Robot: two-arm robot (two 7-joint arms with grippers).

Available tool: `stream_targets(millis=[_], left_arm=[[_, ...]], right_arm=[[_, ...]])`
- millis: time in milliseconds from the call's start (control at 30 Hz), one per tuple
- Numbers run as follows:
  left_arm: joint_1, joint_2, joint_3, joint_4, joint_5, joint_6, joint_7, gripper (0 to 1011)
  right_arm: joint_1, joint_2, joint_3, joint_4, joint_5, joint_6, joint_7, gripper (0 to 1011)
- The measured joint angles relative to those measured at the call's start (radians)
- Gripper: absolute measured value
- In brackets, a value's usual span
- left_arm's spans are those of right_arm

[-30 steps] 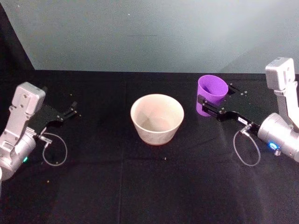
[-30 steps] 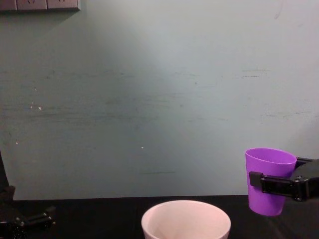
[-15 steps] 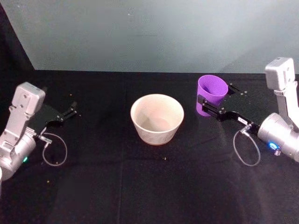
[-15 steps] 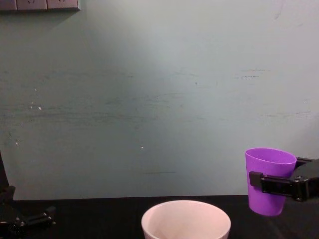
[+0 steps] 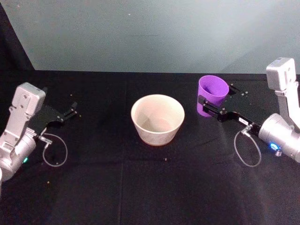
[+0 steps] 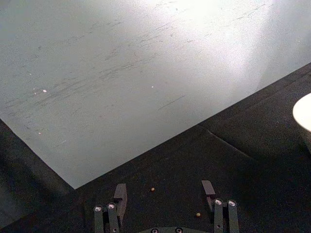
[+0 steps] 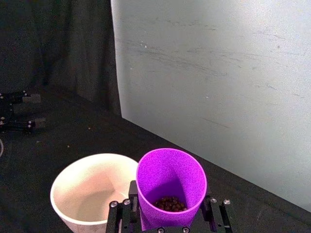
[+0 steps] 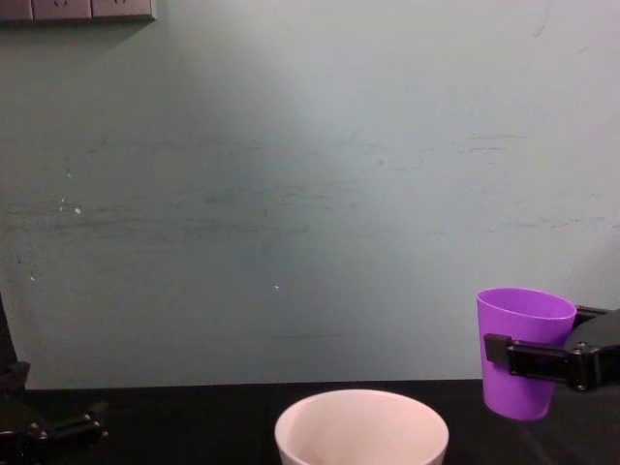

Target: Pick up the cup and pour the mung beans from the cup into the bowl.

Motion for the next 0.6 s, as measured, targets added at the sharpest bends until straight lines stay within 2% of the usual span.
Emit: stream_targets(millis=[600], left_arm=[[0.0,0.0,0.0,0.0,0.0,0.0,0.0,1000]], right_arm=[[0.0,0.0,0.0,0.0,0.0,0.0,0.0,731]])
